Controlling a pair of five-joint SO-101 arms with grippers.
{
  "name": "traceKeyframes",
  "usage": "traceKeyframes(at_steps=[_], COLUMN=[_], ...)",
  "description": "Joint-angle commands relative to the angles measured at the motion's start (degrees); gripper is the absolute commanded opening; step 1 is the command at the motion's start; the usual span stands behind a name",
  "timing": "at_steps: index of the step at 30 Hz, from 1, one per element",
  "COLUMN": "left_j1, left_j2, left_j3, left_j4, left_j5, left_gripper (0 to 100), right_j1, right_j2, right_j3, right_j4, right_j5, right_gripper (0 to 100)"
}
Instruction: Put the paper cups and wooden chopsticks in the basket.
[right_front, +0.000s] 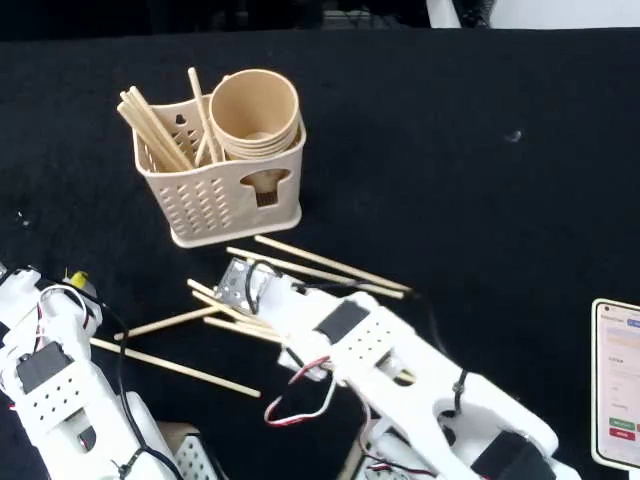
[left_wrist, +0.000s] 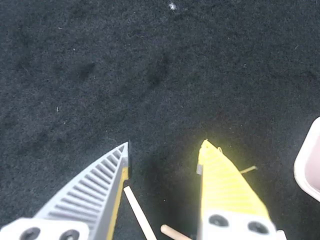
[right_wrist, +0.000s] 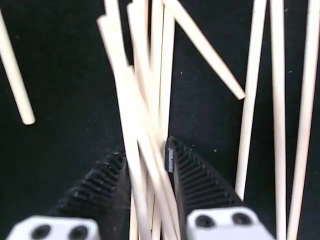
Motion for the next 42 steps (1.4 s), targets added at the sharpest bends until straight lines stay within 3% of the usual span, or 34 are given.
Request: traceKeyframes(at_steps=[1,8,14,17,32,42], left_j1=[-0.4,-0.5,-0.4,-0.4,-0.4,-0.5], left_j2=[-0.4,-0.4,-0.4,-0.4,-0.3,-0.3], left_j3=[-0.6,-0.6,-0.6,-0.6,-0.5,-0.5], left_j4=[-0.9,-0.9,-0.9,-0.9,-0.9,-0.9], left_j5=[0.4,0.4,0.4,0.4,0.4,0.4], left_gripper=[23,23,23,23,23,23], right_j1=[-0.5,-0.5,-0.5,-0.6,-0.6,-0.9], right_j2=[-0.7,-5.6,-17.2,-23.0,-27.7,-28.3], right_j3=[-1.0,-2.9,-15.5,-19.7,-20.5,-22.3], right_j4=[-1.1,0.5,15.6,18.5,-2.8,-4.6], right_j5=[0.6,0.5,0.0,-2.2,-5.1,-8.7], right_gripper=[0.5,1.0,1.0,1.0,1.0,1.0])
